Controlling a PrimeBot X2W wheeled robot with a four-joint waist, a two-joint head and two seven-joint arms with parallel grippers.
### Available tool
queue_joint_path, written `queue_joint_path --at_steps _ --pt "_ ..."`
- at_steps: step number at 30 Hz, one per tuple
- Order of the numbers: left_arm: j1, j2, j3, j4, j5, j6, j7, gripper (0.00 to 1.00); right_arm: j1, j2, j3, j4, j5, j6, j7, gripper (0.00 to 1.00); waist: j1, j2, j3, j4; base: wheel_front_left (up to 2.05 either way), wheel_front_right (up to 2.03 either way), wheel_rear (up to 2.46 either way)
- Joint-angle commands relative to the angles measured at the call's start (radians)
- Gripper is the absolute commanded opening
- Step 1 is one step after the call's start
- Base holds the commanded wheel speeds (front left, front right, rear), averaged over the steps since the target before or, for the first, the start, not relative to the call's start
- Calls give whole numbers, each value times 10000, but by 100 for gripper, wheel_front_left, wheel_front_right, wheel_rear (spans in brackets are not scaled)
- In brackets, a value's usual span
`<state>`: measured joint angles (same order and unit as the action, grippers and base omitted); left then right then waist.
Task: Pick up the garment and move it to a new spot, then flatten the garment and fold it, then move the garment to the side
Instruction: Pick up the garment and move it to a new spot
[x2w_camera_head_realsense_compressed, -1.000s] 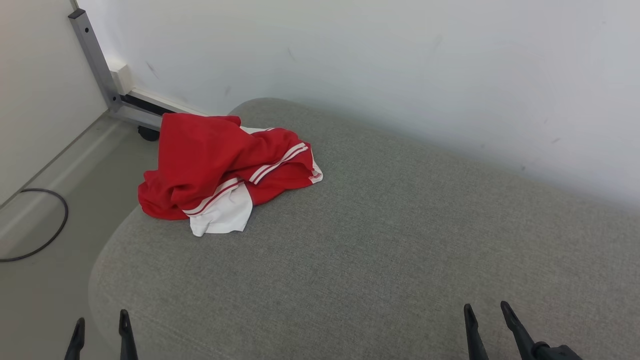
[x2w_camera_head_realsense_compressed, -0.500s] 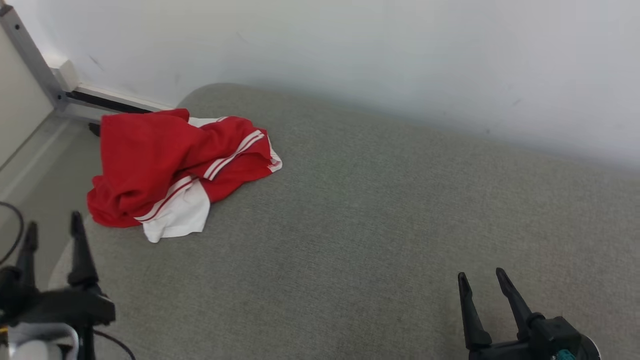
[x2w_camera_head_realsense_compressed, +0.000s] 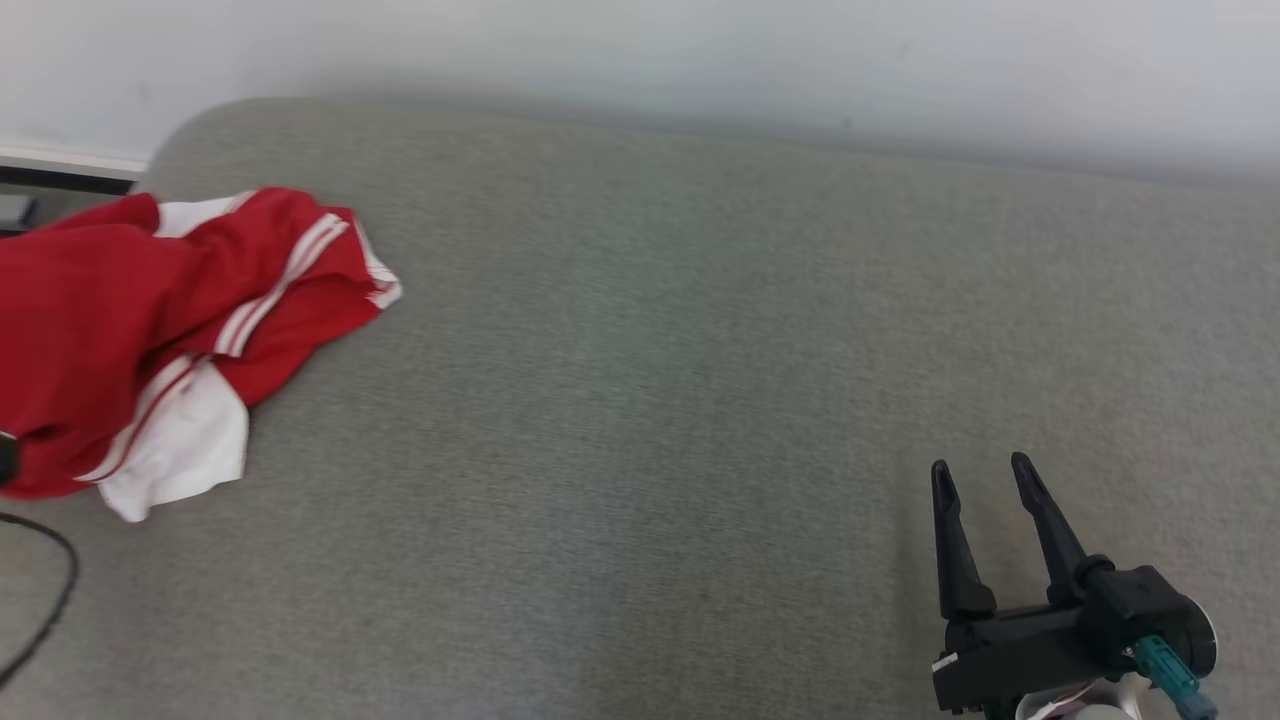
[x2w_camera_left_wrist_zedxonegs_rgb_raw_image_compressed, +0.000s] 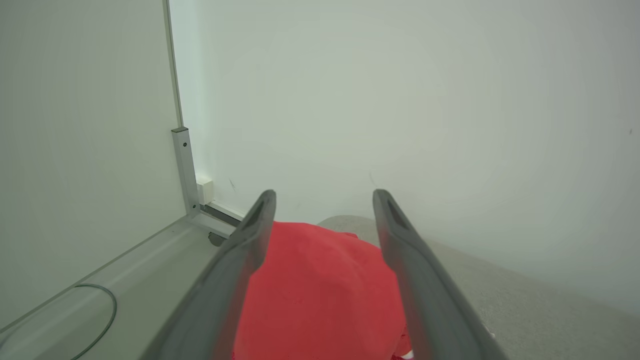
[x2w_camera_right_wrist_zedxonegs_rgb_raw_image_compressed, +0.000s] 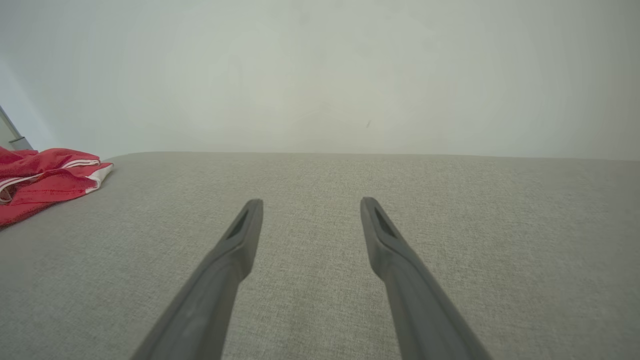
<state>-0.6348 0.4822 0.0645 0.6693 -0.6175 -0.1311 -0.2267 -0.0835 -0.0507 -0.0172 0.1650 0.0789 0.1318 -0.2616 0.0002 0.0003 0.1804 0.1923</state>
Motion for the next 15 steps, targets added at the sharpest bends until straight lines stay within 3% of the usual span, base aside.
queue_joint_path --at_steps 1,7,15 --pt "-283 239 -103 220 -232 17 181 100 -124 10 7 -44 114 -21 -44 100 -2 -3 790 -842 0 0 0" --pt "-1117 1162 -809 1333 -1600 16 1848 100 -278 11 16 -120 174 -21 -44 100 -2 -3 1108 -1336 0 0 0" --pt "-1669 1945 -1725 2842 -2236 17 4465 100 -372 10 -79 -196 192 -21 -44 100 -2 -3 1319 -1739 0 0 0"
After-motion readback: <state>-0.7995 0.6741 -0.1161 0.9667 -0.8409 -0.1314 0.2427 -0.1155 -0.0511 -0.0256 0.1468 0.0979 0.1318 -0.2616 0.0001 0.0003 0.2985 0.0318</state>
